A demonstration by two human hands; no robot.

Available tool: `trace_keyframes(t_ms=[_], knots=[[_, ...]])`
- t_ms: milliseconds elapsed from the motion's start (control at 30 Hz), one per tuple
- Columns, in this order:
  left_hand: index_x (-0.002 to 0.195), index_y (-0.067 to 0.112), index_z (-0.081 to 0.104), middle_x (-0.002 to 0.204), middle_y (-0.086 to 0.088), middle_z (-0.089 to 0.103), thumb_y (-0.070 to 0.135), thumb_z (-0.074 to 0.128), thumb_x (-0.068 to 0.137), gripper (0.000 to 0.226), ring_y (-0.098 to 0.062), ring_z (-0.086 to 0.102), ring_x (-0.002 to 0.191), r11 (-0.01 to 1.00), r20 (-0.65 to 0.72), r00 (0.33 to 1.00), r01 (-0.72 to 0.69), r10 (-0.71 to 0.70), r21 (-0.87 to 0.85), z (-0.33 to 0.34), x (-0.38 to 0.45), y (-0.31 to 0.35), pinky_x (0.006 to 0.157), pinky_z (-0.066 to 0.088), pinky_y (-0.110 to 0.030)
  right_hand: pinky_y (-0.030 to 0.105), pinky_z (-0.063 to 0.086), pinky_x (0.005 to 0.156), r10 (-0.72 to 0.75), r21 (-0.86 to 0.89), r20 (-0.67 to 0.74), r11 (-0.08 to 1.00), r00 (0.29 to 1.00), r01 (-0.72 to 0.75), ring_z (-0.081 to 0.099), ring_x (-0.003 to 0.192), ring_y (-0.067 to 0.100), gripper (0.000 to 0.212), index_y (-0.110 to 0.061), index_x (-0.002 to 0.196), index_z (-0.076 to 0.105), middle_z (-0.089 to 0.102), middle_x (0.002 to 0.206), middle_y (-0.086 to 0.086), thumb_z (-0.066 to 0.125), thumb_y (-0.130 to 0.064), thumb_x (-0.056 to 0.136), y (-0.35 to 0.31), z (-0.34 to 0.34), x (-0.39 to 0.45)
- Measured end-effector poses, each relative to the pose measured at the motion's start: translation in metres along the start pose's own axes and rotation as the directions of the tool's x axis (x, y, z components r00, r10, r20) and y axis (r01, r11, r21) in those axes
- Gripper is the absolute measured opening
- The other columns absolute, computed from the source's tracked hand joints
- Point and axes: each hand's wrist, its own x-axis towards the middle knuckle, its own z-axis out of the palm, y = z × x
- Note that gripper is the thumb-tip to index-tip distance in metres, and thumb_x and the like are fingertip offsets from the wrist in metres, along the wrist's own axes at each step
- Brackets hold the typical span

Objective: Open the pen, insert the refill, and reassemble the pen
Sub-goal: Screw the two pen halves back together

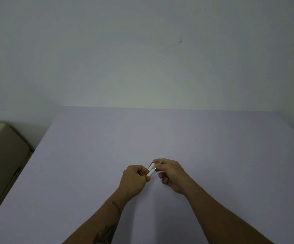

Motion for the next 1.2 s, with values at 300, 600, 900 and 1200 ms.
trace_keyframes(t_ms=[300, 600, 900, 1200], knots=[[0.079, 0.021, 0.071, 0.075, 0.000, 0.065, 0.008, 0.071, 0.081, 0.012, -0.011, 0.055, 0.064, 1.000, 0.003, 1.000, -0.021, 0.021, -0.013, 0.005, -0.001, 0.003, 0.056, 0.042, -0.017, 0.028, 0.028, 0.047, -0.178, -0.185, -0.137, 0.971, 0.975, 0.151, 0.031, 0.048, 0.014, 0.030, -0.013, 0.062, 0.056, 0.040, 0.057, 0.002, 0.069, -0.028, 0.084, 0.008, 0.003, 0.003], [0.078, 0.020, 0.073, 0.077, -0.003, 0.067, 0.010, 0.072, 0.080, 0.011, -0.012, 0.056, 0.063, 1.000, 0.014, 1.000, -0.023, 0.023, -0.007, 0.006, -0.003, -0.003, 0.058, 0.047, -0.020, 0.024, 0.031, 0.043, -0.075, -0.145, -0.043, 0.987, 0.996, 0.068, 0.039, 0.047, 0.014, 0.027, -0.009, 0.072, 0.063, 0.051, 0.063, 0.005, 0.067, -0.032, 0.085, 0.007, 0.000, -0.003], [0.073, 0.026, 0.071, 0.075, -0.001, 0.067, 0.010, 0.071, 0.080, 0.018, -0.011, 0.057, 0.063, 1.000, 0.011, 1.000, -0.018, 0.019, -0.023, 0.004, -0.001, -0.001, 0.058, 0.046, -0.021, 0.025, 0.038, 0.047, -0.178, -0.082, -0.049, 0.981, 0.983, 0.174, 0.045, 0.050, 0.014, 0.018, -0.014, 0.070, 0.074, 0.053, 0.056, 0.001, 0.070, -0.015, 0.087, 0.012, 0.000, -0.005], [0.071, 0.028, 0.068, 0.073, 0.002, 0.065, 0.010, 0.070, 0.081, 0.022, -0.010, 0.057, 0.063, 0.999, 0.010, 1.000, -0.025, 0.025, -0.023, 0.004, 0.000, -0.001, 0.058, 0.045, -0.018, 0.032, 0.036, 0.052, -0.197, -0.251, -0.131, 0.955, 0.972, 0.160, 0.041, 0.051, 0.015, 0.030, -0.022, 0.059, 0.061, 0.048, 0.055, -0.001, 0.066, -0.036, 0.086, 0.008, 0.012, -0.006]])
